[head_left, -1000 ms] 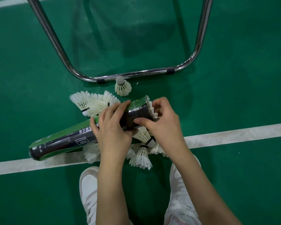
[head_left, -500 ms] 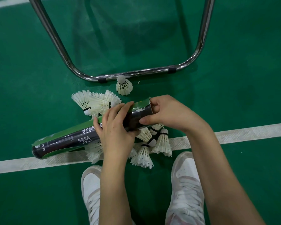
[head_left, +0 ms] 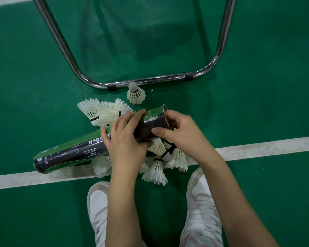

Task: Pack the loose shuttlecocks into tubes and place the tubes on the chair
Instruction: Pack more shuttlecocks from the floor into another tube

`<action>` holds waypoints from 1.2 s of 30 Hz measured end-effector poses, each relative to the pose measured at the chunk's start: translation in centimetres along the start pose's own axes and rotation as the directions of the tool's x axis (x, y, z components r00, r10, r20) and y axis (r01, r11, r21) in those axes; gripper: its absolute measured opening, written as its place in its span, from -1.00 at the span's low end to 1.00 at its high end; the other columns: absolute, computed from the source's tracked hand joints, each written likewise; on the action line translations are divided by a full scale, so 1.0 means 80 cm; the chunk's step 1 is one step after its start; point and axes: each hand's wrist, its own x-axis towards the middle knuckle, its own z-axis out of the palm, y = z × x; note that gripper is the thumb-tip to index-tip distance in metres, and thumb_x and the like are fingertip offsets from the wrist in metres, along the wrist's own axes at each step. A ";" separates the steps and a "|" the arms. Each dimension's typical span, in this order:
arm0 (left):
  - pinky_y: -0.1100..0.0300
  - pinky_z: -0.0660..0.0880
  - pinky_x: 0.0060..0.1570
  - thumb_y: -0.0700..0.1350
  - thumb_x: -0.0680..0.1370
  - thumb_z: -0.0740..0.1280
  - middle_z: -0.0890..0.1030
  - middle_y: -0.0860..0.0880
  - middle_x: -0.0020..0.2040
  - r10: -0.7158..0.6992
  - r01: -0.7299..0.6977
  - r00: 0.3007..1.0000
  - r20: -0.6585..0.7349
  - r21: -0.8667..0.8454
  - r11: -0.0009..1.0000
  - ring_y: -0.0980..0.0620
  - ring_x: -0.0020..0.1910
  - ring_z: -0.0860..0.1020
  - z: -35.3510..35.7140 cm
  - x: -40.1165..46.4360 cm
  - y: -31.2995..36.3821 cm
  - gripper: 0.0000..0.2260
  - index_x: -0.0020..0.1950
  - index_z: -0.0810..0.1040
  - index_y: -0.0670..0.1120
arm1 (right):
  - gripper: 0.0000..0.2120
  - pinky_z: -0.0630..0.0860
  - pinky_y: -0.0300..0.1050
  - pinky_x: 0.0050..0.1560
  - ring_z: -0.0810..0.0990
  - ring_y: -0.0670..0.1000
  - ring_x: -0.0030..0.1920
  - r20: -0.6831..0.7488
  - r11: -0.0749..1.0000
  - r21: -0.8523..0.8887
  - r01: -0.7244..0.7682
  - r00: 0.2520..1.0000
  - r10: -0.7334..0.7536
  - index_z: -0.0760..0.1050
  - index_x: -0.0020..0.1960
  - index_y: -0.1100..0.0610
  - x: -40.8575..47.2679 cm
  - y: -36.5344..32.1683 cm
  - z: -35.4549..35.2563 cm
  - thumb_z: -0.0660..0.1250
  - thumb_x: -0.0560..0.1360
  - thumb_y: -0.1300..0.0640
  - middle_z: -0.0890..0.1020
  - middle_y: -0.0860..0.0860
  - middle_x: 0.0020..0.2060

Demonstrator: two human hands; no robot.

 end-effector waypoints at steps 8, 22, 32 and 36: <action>-0.21 -0.03 0.37 -0.12 0.20 0.57 0.47 0.11 0.26 0.011 -0.011 1.000 0.004 0.005 1.000 -0.01 0.31 0.33 0.002 -0.003 0.000 -0.29 0.31 0.43 0.16 | -0.79 0.52 0.05 0.15 0.63 0.01 -0.01 0.060 0.998 0.066 -0.016 0.998 0.012 0.51 0.04 0.14 0.000 0.000 -0.002 0.39 0.43 0.30 0.66 0.03 -0.09; -0.12 -0.02 0.38 -0.08 0.23 0.57 0.45 0.16 0.23 -0.006 0.008 0.999 0.049 -0.039 0.999 0.09 0.32 0.30 0.000 -0.003 0.001 -0.20 0.40 0.31 0.18 | -0.94 0.43 -0.50 -0.11 0.63 -0.22 -0.14 -0.054 0.996 0.094 0.008 0.999 -0.003 0.46 -0.02 -0.02 -0.010 0.007 -0.048 0.29 0.53 0.12 0.70 -0.10 -0.19; -0.05 -0.13 0.41 -0.08 0.24 0.56 0.43 0.16 0.28 0.010 -0.009 0.999 0.054 -0.018 1.000 0.10 0.35 0.26 0.005 -0.004 0.000 -0.28 0.34 0.37 0.17 | -0.85 0.42 -0.24 0.14 0.54 -0.10 0.06 -0.210 0.981 -0.186 -0.048 0.978 0.007 0.50 0.05 0.07 0.003 0.078 -0.040 0.36 0.49 0.16 0.60 -0.07 -0.01; -0.02 -0.12 0.41 -0.09 0.23 0.56 0.45 0.16 0.23 -0.021 0.024 0.998 0.053 -0.049 0.999 0.11 0.33 0.27 0.005 -0.005 0.000 -0.26 0.33 0.33 0.16 | -0.75 0.40 -0.19 0.07 0.48 -0.09 0.05 -0.156 0.936 -0.348 -0.046 0.988 -0.010 0.49 0.15 0.10 0.008 0.095 -0.025 0.37 0.48 0.19 0.57 -0.05 0.00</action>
